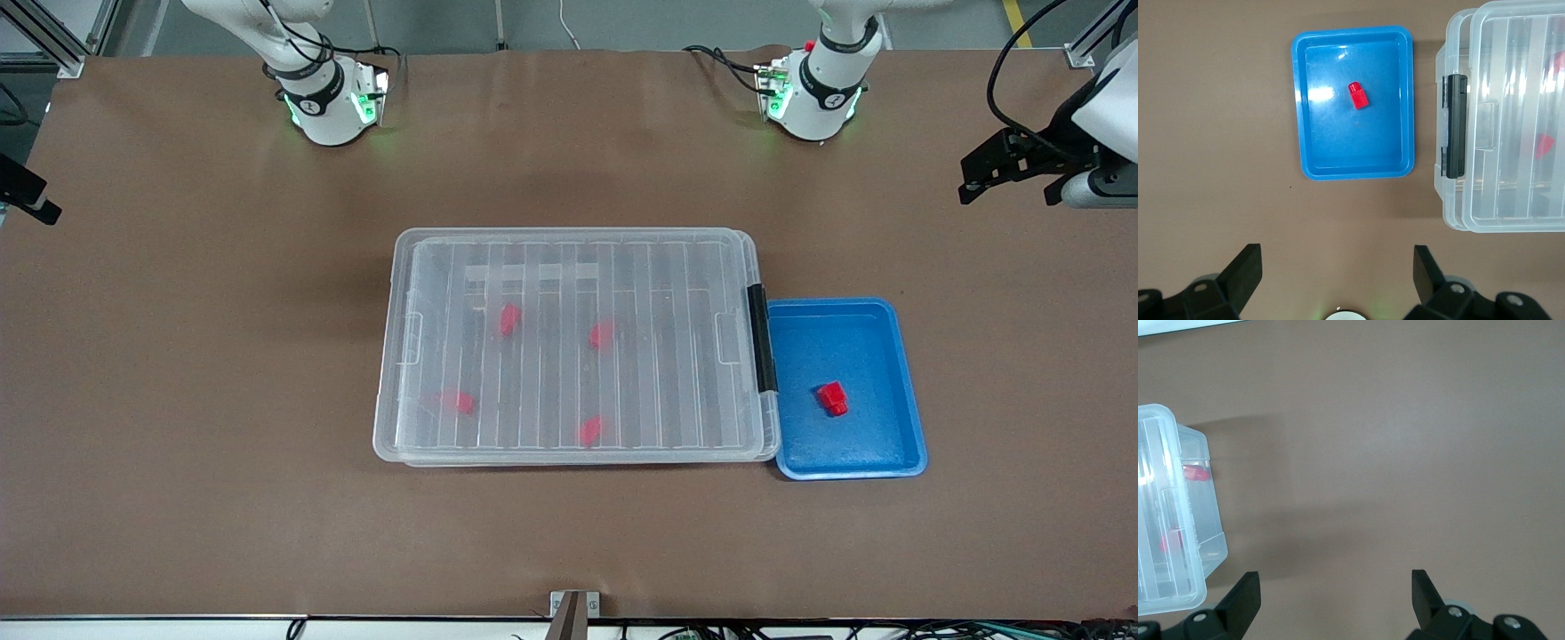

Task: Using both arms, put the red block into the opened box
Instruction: 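Reach the red block and lid with the left and right grippers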

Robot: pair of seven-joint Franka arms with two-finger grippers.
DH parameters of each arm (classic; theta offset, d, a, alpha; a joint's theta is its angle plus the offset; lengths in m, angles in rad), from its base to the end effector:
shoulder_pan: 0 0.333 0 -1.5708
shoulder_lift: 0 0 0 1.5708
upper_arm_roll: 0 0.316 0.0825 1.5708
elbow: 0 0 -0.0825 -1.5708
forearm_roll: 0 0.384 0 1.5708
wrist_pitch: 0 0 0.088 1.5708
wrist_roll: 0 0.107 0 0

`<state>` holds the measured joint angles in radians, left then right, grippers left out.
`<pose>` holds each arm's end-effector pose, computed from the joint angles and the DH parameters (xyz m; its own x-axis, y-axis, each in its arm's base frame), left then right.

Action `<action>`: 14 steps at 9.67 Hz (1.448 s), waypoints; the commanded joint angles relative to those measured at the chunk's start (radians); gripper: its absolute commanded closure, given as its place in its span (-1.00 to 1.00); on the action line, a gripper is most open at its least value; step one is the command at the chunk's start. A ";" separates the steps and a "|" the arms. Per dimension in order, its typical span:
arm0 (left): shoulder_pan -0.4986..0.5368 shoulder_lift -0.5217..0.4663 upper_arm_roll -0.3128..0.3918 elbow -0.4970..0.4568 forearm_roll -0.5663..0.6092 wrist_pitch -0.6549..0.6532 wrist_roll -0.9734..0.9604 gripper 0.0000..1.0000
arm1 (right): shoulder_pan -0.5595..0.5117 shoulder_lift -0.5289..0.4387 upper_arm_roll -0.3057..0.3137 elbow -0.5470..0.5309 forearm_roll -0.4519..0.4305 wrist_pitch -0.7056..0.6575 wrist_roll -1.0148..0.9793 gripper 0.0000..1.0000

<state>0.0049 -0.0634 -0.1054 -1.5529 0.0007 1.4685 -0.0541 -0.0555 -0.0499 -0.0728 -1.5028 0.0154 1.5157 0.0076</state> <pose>0.5214 -0.0546 0.6580 0.9987 -0.0459 -0.0209 -0.0461 -0.9989 -0.0085 0.5285 -0.0677 0.6785 0.9889 -0.1345 0.0625 -0.1336 -0.9909 -0.0194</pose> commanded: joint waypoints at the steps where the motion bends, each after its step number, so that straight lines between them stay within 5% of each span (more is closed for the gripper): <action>1: 0.003 0.016 0.000 -0.009 0.001 -0.016 0.011 -1.00 | -0.001 -0.004 0.001 0.006 0.009 -0.015 -0.011 -1.00; 8: 0.001 0.129 0.004 -0.003 0.013 -0.001 -0.001 -1.00 | 0.011 0.042 0.028 0.013 0.011 -0.035 -0.011 -1.00; 10: 0.003 0.140 0.006 -0.091 0.016 0.109 -0.010 -1.00 | 0.016 0.071 0.179 0.013 -0.002 -0.014 0.053 -1.00; 12: 0.006 0.158 0.006 -0.171 0.021 0.229 -0.103 -1.00 | 0.016 0.181 0.379 0.015 0.001 0.102 0.351 -1.00; 14: 0.003 0.227 0.006 -0.239 0.024 0.394 -0.202 -1.00 | 0.063 0.327 0.470 0.007 -0.062 0.223 0.475 -1.00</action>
<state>0.0087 0.1155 -0.0980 -1.7309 0.0072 1.7737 -0.2062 -0.0035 0.1784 0.3650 -1.5154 -0.0041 1.6899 0.4251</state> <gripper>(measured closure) 0.000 0.000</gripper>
